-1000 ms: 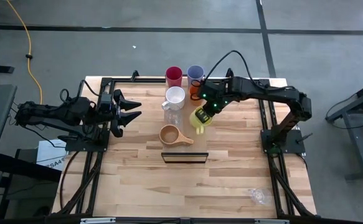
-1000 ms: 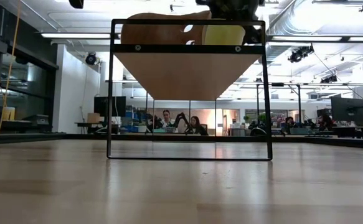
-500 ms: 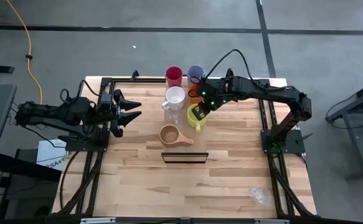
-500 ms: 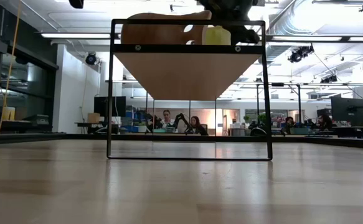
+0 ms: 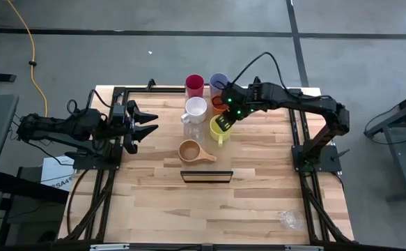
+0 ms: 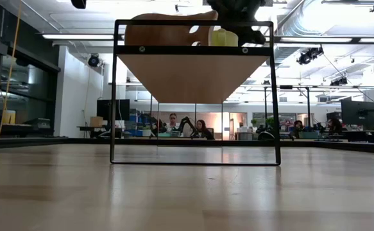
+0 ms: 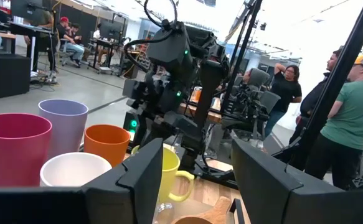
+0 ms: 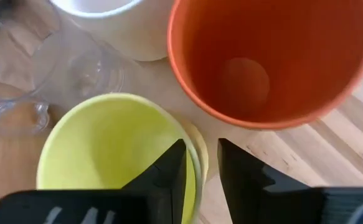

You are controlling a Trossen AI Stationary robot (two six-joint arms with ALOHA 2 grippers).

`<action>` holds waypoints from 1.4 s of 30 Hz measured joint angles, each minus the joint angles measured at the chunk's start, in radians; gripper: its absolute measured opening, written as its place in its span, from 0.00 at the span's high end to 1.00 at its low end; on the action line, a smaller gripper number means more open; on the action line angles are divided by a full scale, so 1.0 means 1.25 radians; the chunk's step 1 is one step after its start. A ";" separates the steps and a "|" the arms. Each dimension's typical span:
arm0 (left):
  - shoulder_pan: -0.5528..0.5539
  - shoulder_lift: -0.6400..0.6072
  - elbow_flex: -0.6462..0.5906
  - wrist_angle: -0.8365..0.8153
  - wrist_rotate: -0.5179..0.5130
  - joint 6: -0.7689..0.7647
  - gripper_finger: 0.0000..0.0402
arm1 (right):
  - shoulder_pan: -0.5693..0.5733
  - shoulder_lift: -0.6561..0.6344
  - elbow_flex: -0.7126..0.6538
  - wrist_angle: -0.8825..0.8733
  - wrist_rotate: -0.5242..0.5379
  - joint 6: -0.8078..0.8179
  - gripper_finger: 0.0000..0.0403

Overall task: Stack small to large cups/mugs on shelf
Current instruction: Put the yellow mug on the shelf

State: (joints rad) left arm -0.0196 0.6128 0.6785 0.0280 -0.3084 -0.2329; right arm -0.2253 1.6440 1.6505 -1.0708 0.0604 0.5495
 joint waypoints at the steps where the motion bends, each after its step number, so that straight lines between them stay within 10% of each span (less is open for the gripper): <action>1: 0.000 0.000 0.000 0.000 0.000 0.000 0.55 | 0.000 -0.005 0.002 -0.002 0.000 -0.007 0.79; 16: 0.000 0.000 0.000 -0.001 -0.019 0.000 0.55 | 0.094 -0.079 0.041 0.065 -0.051 -0.149 0.80; 22: 0.000 0.000 0.000 0.000 -0.020 0.000 0.55 | 0.196 -0.059 0.036 0.100 -0.050 -0.188 0.97; 42: 0.000 0.000 0.000 0.000 -0.020 0.000 0.55 | 0.259 -0.059 -0.154 0.270 0.099 0.081 1.00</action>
State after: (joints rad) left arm -0.0196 0.6128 0.6785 0.0277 -0.3339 -0.2330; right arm 0.0990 1.5700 1.4574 -0.7337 0.1839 0.6511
